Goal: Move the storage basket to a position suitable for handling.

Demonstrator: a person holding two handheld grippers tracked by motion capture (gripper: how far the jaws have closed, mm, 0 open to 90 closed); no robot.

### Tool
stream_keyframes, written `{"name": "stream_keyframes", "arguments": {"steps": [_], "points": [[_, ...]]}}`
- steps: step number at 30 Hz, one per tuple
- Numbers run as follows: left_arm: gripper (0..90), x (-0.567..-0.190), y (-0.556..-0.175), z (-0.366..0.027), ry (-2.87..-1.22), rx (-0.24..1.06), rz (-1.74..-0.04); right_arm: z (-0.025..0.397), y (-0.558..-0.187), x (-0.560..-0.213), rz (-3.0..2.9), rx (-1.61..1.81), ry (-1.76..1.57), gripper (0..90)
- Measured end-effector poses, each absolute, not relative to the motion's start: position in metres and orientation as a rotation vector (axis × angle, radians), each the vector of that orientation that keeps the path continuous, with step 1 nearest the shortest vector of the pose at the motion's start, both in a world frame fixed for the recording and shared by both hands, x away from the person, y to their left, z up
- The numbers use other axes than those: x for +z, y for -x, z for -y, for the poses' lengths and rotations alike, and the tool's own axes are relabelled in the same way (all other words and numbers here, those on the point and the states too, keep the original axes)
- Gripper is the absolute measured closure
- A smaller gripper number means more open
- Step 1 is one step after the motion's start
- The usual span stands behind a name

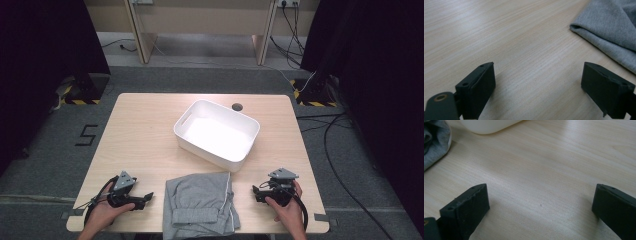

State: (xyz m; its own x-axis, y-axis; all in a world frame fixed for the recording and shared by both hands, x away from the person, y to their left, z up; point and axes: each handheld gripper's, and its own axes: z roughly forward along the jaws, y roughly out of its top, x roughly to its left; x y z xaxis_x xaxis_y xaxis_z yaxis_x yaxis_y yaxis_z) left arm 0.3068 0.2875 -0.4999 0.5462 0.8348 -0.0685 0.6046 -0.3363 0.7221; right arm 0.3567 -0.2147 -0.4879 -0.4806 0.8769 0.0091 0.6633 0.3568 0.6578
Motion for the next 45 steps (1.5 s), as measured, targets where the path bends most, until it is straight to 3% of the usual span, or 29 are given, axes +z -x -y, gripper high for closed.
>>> {"name": "stream_keyframes", "arguments": {"steps": [3, 7, 9, 26, 35, 45], "points": [[11.5, -0.5, -0.307, -0.288, -2.066, 0.411, -1.157, 0.215, -0.356, -0.488, -2.281, 0.866, -1.354, 3.4], [11.4, -0.5, -0.307, -0.288, -2.066, 0.411, -1.157, 0.216, -0.352, -0.486, -2.271, 0.923, -1.316, 19.6], [11.4, -0.5, -0.307, -0.287, -2.066, 0.411, -1.157, 0.218, -0.351, -0.485, -2.253, 0.937, -1.341, 17.1], [11.4, -0.5, -0.307, -0.287, -2.065, 0.415, -1.161, 0.206, -0.365, -0.446, -2.176, 1.023, -1.234, 24.1], [15.8, -0.498, -0.306, -0.285, -2.03, 0.432, -1.189, 0.198, -0.376, -0.43, -2.163, 1.06, -1.225, 25.1], [15.7, -0.464, -0.319, -0.275, -1.892, 0.411, -1.142, 0.195, -0.385, -0.415, -2.132, 1.098, -1.219, 25.6]]}}
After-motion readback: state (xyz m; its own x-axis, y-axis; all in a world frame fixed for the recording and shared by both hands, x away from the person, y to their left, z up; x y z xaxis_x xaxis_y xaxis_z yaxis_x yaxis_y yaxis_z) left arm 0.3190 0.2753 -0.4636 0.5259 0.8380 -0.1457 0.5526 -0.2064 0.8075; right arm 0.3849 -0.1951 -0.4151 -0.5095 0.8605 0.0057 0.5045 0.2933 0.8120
